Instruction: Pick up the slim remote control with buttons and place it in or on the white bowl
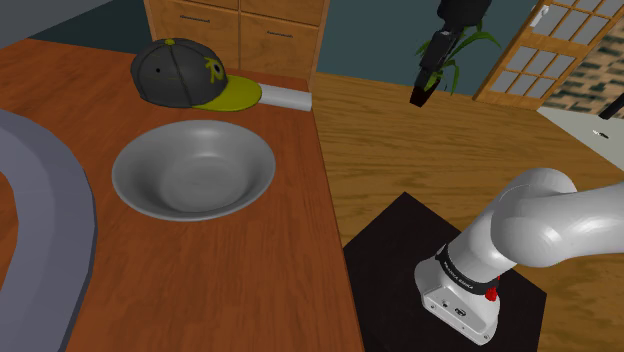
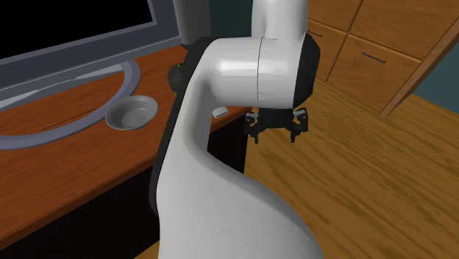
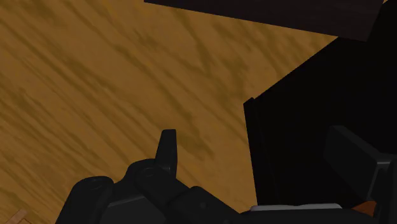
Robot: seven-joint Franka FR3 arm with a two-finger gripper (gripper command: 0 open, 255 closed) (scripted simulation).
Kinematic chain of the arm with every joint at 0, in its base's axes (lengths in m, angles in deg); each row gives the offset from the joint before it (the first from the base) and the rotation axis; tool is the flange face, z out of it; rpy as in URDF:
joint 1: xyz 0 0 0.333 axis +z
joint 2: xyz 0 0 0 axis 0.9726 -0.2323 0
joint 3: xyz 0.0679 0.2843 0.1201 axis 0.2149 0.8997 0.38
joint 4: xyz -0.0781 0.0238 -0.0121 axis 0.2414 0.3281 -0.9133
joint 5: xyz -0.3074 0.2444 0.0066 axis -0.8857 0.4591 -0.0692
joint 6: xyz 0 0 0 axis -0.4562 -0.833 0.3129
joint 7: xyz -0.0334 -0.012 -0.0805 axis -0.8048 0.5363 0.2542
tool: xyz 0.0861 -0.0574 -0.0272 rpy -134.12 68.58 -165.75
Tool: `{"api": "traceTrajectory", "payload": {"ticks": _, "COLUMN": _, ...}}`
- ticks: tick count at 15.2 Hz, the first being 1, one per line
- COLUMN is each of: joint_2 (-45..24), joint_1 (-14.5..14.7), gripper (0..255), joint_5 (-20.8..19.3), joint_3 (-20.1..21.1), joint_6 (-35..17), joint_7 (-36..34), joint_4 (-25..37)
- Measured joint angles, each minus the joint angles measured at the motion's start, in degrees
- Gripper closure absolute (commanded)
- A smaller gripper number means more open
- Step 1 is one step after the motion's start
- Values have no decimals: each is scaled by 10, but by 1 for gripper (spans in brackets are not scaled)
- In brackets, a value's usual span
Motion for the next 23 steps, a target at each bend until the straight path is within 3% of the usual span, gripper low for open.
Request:
{"api": "traceTrajectory", "payload": {"ticks": 4, "joint_2": -32, "joint_1": 12, "gripper": 0, "joint_5": 13, "joint_3": 10, "joint_6": -15, "joint_7": -1, "joint_4": 14}}
{"api": "traceTrajectory", "payload": {"ticks": 10, "joint_2": -143, "joint_1": 39, "gripper": 0, "joint_5": 41, "joint_3": 31, "joint_6": -59, "joint_7": 6, "joint_4": 74}}
{"api": "traceTrajectory", "payload": {"ticks": 23, "joint_2": -383, "joint_1": 94, "gripper": 0, "joint_5": 79, "joint_3": 89, "joint_6": -96, "joint_7": 19, "joint_4": 267}}
